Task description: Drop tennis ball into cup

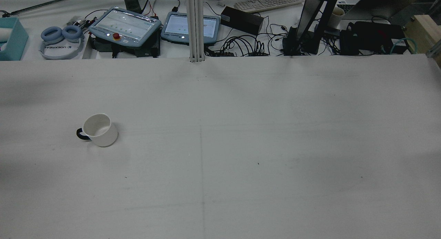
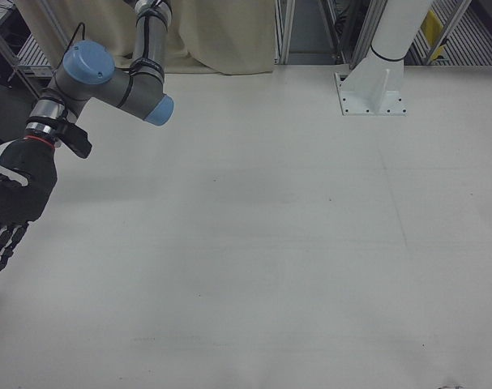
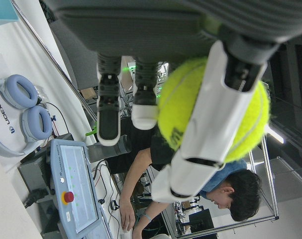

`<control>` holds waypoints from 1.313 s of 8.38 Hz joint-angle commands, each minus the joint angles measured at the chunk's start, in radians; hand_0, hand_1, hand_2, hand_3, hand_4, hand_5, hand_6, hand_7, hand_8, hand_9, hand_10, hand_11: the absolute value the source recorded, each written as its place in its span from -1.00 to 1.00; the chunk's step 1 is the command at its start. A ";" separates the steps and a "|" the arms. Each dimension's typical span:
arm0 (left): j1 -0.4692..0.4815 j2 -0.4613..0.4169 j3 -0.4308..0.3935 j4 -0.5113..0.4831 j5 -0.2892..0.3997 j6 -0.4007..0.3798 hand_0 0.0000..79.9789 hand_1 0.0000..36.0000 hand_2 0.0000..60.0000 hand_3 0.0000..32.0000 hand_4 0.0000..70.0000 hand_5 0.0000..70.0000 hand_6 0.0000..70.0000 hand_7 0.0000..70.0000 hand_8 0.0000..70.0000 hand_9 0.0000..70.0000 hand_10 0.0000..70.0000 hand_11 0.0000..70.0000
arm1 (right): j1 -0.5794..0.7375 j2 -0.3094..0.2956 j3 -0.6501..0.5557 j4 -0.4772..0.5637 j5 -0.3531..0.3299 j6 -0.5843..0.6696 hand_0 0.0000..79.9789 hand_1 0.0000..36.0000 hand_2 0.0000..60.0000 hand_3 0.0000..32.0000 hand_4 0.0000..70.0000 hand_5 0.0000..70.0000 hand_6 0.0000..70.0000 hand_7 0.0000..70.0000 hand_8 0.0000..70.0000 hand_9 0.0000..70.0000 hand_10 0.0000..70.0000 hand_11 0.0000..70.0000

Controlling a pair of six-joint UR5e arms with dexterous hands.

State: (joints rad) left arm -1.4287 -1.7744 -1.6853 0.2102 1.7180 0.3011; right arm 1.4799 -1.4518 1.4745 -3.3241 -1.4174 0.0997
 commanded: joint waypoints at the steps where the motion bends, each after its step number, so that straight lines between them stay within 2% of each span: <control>1: 0.001 0.001 -0.007 -0.002 0.000 -0.002 1.00 1.00 1.00 -1.00 1.00 -0.47 -0.05 1.00 0.92 1.00 0.09 0.58 | 0.000 0.001 0.001 0.000 0.000 0.000 -1.00 -1.00 -1.00 -1.00 -1.00 -1.00 -1.00 -1.00 -1.00 -1.00 -1.00 -1.00; 2: 0.001 0.001 -0.014 0.000 0.000 -0.002 1.00 1.00 1.00 -1.00 1.00 -0.45 -0.01 1.00 1.00 1.00 0.20 0.73 | 0.000 0.001 0.001 0.000 0.000 0.000 -1.00 -1.00 -1.00 -1.00 -1.00 -1.00 -1.00 -1.00 -1.00 -1.00 -1.00 -1.00; 3: 0.001 0.004 -0.025 0.000 0.000 -0.002 1.00 1.00 1.00 -1.00 1.00 -0.44 0.00 1.00 1.00 1.00 0.23 0.77 | 0.000 0.001 0.001 0.000 0.000 0.000 -1.00 -1.00 -1.00 -1.00 -1.00 -1.00 -1.00 -1.00 -1.00 -1.00 -1.00 -1.00; 6: 0.049 0.010 -0.149 0.040 0.002 0.001 1.00 1.00 1.00 -1.00 1.00 -0.45 -0.02 1.00 1.00 1.00 0.18 0.71 | 0.000 0.001 0.001 0.000 0.000 0.000 -1.00 -1.00 -1.00 -1.00 -1.00 -1.00 -1.00 -1.00 -1.00 -1.00 -1.00 -1.00; 8: 0.158 0.076 -0.252 0.072 0.000 0.001 1.00 1.00 1.00 -1.00 1.00 -0.45 -0.03 1.00 1.00 1.00 0.17 0.68 | 0.000 0.001 0.001 0.000 0.000 0.000 -1.00 -1.00 -1.00 -1.00 -1.00 -1.00 -1.00 -1.00 -1.00 -1.00 -1.00 -1.00; 11: 0.203 0.073 -0.258 0.078 -0.002 0.000 1.00 1.00 1.00 -1.00 1.00 -0.45 -0.03 1.00 1.00 1.00 0.21 0.74 | 0.000 0.001 0.001 0.000 0.000 0.000 -1.00 -1.00 -1.00 -1.00 -1.00 -1.00 -1.00 -1.00 -1.00 -1.00 -1.00 -1.00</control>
State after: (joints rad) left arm -1.2512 -1.7029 -1.9327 0.2821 1.7173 0.3011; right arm 1.4803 -1.4511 1.4757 -3.3247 -1.4174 0.0997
